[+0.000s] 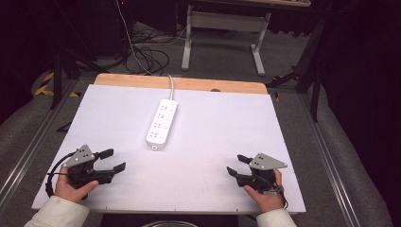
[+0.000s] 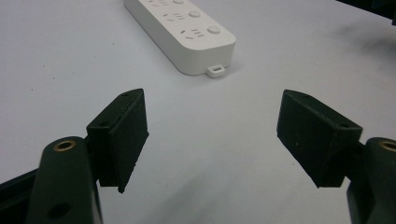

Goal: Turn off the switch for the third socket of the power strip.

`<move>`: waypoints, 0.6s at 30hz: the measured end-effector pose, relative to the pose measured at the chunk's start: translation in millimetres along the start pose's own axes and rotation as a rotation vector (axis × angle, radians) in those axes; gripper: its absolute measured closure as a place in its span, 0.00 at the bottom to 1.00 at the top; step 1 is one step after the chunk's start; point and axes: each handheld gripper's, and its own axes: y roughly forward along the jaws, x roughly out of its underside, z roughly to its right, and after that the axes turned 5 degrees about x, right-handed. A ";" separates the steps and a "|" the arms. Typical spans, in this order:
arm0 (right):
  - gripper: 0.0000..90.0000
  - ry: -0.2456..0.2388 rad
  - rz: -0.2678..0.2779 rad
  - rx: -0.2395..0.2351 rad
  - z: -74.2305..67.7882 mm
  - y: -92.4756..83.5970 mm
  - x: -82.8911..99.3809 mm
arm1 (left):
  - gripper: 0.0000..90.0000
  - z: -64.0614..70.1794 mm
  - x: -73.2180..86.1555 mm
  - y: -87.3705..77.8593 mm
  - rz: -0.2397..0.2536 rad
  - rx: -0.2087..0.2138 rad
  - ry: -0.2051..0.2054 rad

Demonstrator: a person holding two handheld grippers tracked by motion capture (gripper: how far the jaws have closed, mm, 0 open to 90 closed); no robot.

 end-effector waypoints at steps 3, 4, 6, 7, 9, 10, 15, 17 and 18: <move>0.44 -0.002 0.006 0.001 0.1 -1.0 -0.3 | 0.28 1.9 -0.8 0.4 0.013 0.005 -0.003; 0.44 -0.002 0.006 0.001 0.1 -1.0 -0.3 | 0.28 3.0 -0.7 0.5 0.016 0.000 -0.008; 0.44 -0.002 0.002 0.004 0.4 -1.0 -0.2 | 0.28 2.7 -1.2 -0.3 0.017 -0.009 0.001; 0.44 -0.001 0.002 0.003 0.0 -0.4 -0.3 | 0.28 2.4 -1.5 -0.9 0.016 -0.014 0.005; 0.44 -0.002 0.001 0.002 -0.2 -0.2 -0.3 | 0.28 2.3 -1.7 -1.5 0.018 -0.017 -0.010; 0.44 -0.003 0.000 0.002 -0.4 0.0 -0.3 | 0.28 2.4 -1.8 -1.5 0.023 -0.020 -0.025; 0.44 -0.002 -0.002 0.005 -0.2 0.0 -0.1 | 0.28 1.7 -1.8 -2.5 0.030 -0.026 -0.031; 0.44 -0.002 -0.001 0.004 -0.2 0.0 0.0 | 0.28 1.4 -2.0 -2.5 0.028 -0.025 -0.022; 0.44 -0.001 -0.001 0.004 -0.2 -0.1 0.0 | 0.28 1.7 -2.0 -2.4 0.029 -0.024 -0.023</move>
